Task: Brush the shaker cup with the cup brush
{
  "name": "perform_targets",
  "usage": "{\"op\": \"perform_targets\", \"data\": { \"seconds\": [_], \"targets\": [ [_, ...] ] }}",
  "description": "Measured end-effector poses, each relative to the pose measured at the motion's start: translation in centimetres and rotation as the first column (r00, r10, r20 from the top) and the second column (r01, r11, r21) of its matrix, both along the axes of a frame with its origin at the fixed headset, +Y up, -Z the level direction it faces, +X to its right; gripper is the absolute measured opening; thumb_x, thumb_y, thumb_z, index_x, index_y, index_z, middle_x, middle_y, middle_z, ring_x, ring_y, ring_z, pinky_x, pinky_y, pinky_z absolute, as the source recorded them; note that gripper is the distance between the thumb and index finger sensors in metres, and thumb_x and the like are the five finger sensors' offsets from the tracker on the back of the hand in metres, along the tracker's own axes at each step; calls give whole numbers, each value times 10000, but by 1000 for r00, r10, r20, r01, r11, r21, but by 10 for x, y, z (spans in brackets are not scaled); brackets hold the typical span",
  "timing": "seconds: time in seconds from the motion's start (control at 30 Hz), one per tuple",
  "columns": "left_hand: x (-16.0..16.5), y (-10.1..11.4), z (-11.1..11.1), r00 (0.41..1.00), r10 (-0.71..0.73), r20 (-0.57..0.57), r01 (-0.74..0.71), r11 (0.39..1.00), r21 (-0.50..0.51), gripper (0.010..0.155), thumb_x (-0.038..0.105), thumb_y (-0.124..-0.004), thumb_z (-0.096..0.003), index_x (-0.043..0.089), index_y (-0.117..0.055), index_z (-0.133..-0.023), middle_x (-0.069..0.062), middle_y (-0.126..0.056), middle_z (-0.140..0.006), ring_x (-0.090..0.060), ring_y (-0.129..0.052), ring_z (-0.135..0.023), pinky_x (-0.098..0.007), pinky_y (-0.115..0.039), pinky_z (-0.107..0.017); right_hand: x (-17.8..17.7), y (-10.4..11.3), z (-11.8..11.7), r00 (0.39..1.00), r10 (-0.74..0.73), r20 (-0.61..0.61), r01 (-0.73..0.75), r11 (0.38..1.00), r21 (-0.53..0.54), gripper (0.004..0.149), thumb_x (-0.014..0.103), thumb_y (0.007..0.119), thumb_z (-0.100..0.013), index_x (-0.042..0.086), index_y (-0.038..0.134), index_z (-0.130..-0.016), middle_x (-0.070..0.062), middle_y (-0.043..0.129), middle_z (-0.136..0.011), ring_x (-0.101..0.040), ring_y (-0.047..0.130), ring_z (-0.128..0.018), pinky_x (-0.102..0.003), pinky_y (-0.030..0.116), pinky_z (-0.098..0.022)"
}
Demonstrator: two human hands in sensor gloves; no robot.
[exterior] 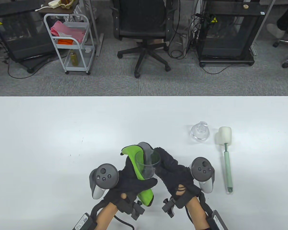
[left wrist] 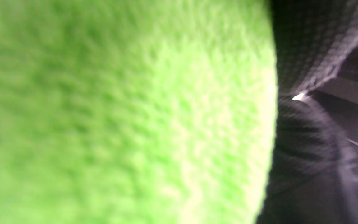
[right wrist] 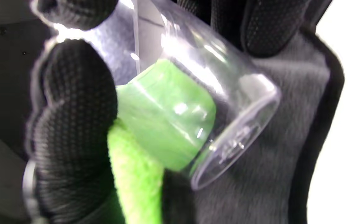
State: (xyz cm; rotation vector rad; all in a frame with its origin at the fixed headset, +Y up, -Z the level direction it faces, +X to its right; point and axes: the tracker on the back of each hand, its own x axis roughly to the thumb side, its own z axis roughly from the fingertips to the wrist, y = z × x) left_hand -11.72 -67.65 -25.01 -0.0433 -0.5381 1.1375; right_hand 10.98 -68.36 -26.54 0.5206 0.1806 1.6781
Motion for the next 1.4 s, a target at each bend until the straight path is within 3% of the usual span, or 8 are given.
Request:
{"op": "perform_targets", "data": {
  "seconds": [0.3,0.53,0.63,0.7,0.8,0.87,1.0,1.4],
  "targets": [
    [2,4,2,984,-137,-117,146,986,78,1191,568,-960,-343,-5,-195,-1052,-308,-536,-1077,-511,-843,-910,-632,-789,-559,-3,20,14,946,183,267,-219,970,110,943,633,813,-356,54,457,-1011,-246,633,-944,-404,871,-725,-437,862,-507],
    [-1,2,-1,992,-126,8,125,990,68,1190,558,-956,-354,-2,-181,-1061,-326,-511,-1089,-519,-822,-929,-638,-773,-572,4,-5,-4,994,-81,-70,77,995,-66,828,445,720,-407,0,411,-1033,-320,618,-988,-490,773,-836,-522,763,-601],
    [-4,0,-4,988,-151,-28,153,986,63,1181,539,-967,-361,1,-180,-1058,-330,-503,-1089,-530,-813,-925,-647,-761,-570,6,9,0,992,92,81,-100,990,102,817,462,788,-416,406,275,-1050,-324,599,-1012,-508,843,-797,-537,811,-561],
    [-4,1,-3,974,-222,-50,226,970,94,1147,556,-935,-373,15,-201,-1068,-326,-516,-1091,-520,-817,-934,-633,-772,-577,3,20,5,957,249,147,-275,942,191,757,477,839,-380,484,444,-1025,-304,655,-1000,-459,929,-751,-506,874,-517],
    [-7,1,-3,980,-192,-43,195,976,94,1033,530,-869,-385,49,-292,-1094,-327,-556,-1113,-540,-802,-966,-627,-785,-588,4,23,8,927,280,251,-334,920,204,609,495,841,-350,351,753,-935,-327,711,-959,-430,983,-693,-466,914,-479],
    [-13,1,-7,993,-118,-17,119,991,56,873,461,-791,-439,75,-363,-1095,-324,-562,-1121,-553,-778,-977,-629,-771,-599,5,23,9,922,270,277,-329,924,193,555,473,848,-343,291,812,-866,-347,716,-944,-448,985,-674,-479,914,-463],
    [-33,6,-12,967,-119,-224,147,983,110,539,296,-783,-479,196,-705,-1004,-167,-850,-1014,-361,-1012,-853,-498,-898,-548,3,26,10,855,343,388,-448,867,219,485,470,822,-351,268,845,-791,-338,686,-961,-444,968,-694,-462,909,-478],
    [-91,-1,-26,874,-70,-482,120,990,74,505,301,-784,-475,228,-759,-974,-117,-915,-967,-296,-1062,-801,-462,-910,-550,-39,-14,-16,626,658,418,-764,625,161,453,409,781,-366,253,882,-779,-324,625,-997,-419,947,-692,-418,898,-476]
  ]
}}
